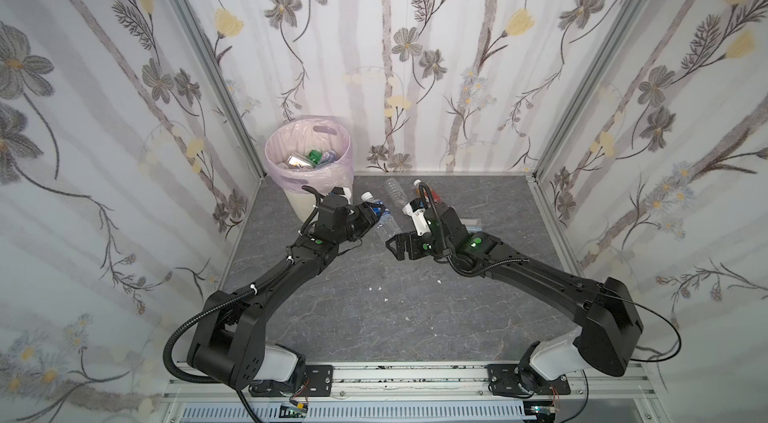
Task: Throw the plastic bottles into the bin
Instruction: 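Close the left gripper on the bottle's white cap while the right holds it, then carry the blue-labelled bottle over the bin with the left gripper while the right draws back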
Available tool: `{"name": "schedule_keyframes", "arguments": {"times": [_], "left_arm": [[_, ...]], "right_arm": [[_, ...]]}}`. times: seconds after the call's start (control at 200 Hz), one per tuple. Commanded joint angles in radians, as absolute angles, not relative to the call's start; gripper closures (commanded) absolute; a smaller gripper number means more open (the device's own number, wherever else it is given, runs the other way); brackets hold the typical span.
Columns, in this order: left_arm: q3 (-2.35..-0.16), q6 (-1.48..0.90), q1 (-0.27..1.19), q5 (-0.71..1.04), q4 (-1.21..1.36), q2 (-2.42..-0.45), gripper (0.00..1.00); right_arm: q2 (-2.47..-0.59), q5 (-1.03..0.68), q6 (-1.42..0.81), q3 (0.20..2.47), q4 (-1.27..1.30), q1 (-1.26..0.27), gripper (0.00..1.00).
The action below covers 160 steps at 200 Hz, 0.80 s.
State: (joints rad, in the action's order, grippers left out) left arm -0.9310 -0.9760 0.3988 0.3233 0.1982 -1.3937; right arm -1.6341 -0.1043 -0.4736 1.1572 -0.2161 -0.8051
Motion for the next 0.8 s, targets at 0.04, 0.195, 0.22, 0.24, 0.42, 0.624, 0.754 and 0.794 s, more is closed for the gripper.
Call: {"name": "schedule_keyframes", "arguments": {"times": [0.04, 0.195, 0.22, 0.24, 0.42, 0.624, 0.754, 0.794], "left_arm": [[-0.989, -0.992, 0.374, 0.283, 0.206, -1.359, 0.42], [-1.05, -0.991, 0.332, 0.23, 0.204, -1.335, 0.42], [-1.064, -0.989, 0.325, 0.225, 0.204, -1.335, 0.42], [-1.074, -0.989, 0.319, 0.219, 0.204, -1.336, 0.42], [-1.184, -0.997, 0.274, 0.191, 0.204, -1.349, 0.42], [-1.332, -0.987, 0.213, 0.162, 0.204, -1.367, 0.42], [-1.433, -1.002, 0.133, 0.159, 0.204, -1.383, 0.42], [-1.466, -1.009, 0.107, 0.162, 0.204, -1.391, 0.42]], "right_arm": [[-1.602, -0.06, -0.469, 1.179, -0.194, -0.804, 0.0], [-1.57, -0.045, -0.469, 1.241, -0.181, -0.804, 0.0], [-1.573, -0.039, -0.469, 1.255, -0.18, -0.804, 0.0], [-1.575, -0.036, -0.469, 1.267, -0.18, -0.804, 0.0], [-1.63, -0.018, -0.468, 1.381, -0.155, -0.804, 0.0], [-1.684, -0.022, -0.47, 1.507, -0.113, -0.804, 0.0], [-1.714, -0.038, -0.472, 1.565, -0.117, -0.804, 0.0], [-1.716, -0.04, -0.473, 1.571, -0.115, -0.803, 0.0]]}}
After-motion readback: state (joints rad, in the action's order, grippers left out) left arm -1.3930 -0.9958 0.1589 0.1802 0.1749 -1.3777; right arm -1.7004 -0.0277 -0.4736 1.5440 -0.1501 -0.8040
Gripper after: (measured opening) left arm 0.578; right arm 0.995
